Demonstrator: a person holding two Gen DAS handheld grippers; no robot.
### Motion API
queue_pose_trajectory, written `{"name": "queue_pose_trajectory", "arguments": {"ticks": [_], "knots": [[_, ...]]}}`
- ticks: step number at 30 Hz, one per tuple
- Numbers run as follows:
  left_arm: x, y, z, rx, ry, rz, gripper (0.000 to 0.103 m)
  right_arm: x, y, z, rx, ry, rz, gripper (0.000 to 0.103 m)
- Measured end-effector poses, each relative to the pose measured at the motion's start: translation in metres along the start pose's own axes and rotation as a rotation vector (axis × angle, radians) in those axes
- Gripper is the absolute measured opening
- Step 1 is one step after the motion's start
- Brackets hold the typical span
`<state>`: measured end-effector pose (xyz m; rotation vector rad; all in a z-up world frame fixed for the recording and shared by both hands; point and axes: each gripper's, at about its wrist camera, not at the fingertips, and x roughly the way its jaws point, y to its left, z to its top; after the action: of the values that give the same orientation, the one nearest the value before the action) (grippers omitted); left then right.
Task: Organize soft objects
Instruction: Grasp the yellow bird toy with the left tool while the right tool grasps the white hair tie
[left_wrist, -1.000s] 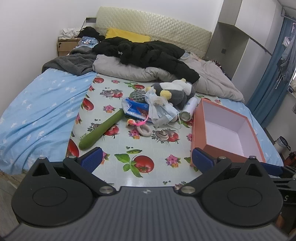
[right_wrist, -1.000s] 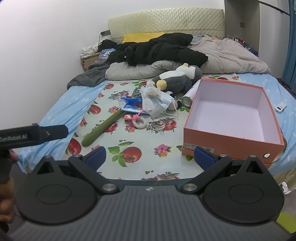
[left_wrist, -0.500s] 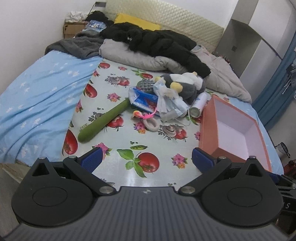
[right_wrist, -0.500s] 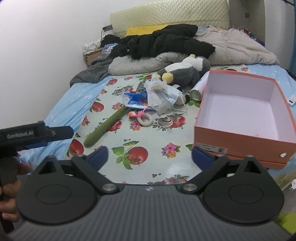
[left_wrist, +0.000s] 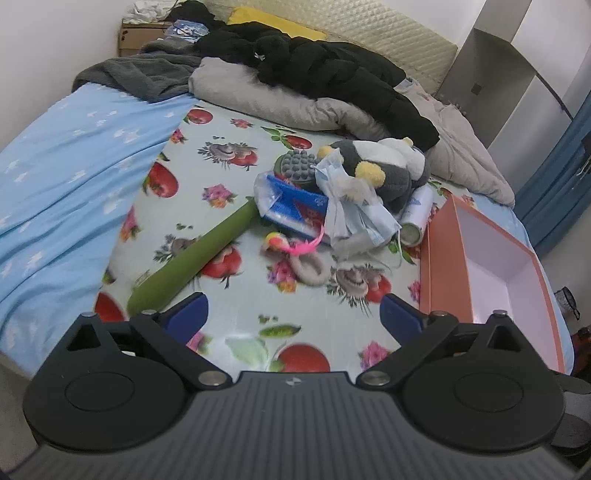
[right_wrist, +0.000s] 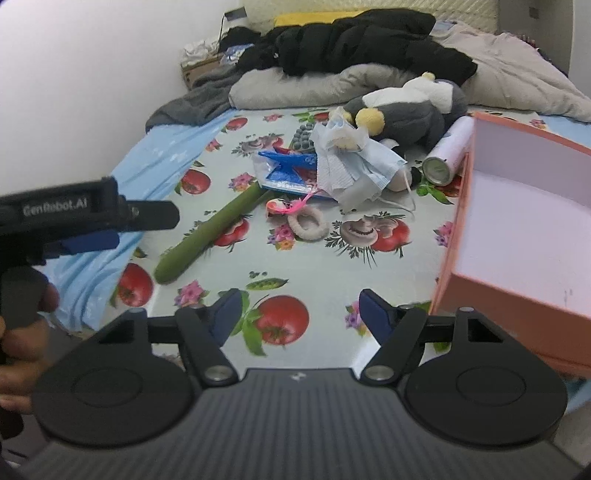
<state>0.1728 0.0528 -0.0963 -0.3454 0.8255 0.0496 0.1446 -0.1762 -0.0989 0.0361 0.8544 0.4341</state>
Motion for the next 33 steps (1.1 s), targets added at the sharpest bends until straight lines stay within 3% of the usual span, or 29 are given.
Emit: {"name": "queue_pose_trajectory", "arguments": {"ticks": [17, 26, 30, 33], "knots": [[0.156, 0.028, 0.042, -0.019, 0.095, -0.009, 0.072, 0.147, -0.019, 0.048, -0.099, 0.047, -0.024, 0.072], [0.222, 0.039, 0.052, -0.022, 0.128, -0.036, 0.063, 0.214, -0.028, 0.059, -0.088, 0.122, 0.042, 0.071], [0.241, 0.042, 0.053, -0.021, 0.143, -0.045, 0.062, 0.229, -0.024, 0.061, -0.148, 0.113, 0.050, 0.067], [0.251, 0.038, 0.054, 0.007, 0.194, -0.015, 0.057, 0.241, -0.023, 0.062, -0.176, 0.126, 0.070, 0.055]]}}
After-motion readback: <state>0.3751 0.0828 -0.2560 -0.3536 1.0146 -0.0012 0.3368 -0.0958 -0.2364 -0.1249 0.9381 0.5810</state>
